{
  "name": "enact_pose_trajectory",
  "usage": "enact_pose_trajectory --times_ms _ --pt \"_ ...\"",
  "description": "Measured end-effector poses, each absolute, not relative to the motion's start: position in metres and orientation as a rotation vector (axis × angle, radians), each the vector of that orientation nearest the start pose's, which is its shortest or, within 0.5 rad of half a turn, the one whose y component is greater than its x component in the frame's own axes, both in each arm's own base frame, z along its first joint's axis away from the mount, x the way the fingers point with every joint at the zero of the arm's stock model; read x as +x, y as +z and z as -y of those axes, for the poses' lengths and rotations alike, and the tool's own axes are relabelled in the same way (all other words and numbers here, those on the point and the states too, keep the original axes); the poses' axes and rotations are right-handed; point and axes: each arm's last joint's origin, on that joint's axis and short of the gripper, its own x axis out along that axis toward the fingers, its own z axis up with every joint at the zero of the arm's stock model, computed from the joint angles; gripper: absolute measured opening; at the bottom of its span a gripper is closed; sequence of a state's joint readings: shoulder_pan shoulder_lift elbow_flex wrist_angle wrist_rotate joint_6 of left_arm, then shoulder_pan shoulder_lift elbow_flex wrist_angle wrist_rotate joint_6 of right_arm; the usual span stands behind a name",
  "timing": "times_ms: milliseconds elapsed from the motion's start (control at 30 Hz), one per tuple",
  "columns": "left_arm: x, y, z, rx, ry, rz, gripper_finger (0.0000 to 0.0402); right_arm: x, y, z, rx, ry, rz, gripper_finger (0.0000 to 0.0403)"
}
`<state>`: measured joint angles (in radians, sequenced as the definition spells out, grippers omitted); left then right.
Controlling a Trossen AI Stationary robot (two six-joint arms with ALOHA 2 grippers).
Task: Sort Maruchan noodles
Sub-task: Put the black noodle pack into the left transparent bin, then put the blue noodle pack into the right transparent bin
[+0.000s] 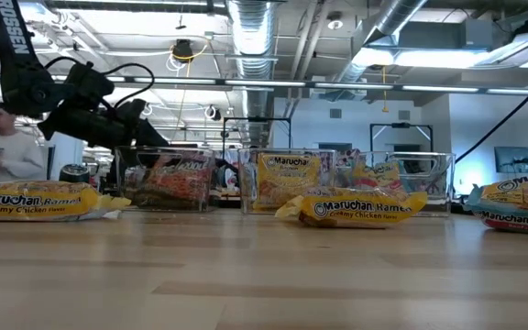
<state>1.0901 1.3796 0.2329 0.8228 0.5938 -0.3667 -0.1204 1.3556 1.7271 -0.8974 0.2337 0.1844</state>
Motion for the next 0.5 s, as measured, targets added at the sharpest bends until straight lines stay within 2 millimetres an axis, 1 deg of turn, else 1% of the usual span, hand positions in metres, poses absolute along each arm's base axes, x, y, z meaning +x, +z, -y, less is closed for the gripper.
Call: enact_pose_trajectory --times_ms 67,300,500 --pt "0.110 0.136 -0.183 -0.614 0.540 -0.119 0.0138 0.250 0.458 0.037 0.148 -0.393 -0.494 0.0191" --pt "0.107 0.148 -0.198 -0.626 0.541 -0.074 0.0138 0.250 0.458 0.037 0.149 -0.393 -0.494 0.0191" --pt "0.109 0.160 -0.207 -0.587 0.537 -0.040 0.0137 0.251 0.458 0.037 0.149 -0.391 -0.494 0.0191"
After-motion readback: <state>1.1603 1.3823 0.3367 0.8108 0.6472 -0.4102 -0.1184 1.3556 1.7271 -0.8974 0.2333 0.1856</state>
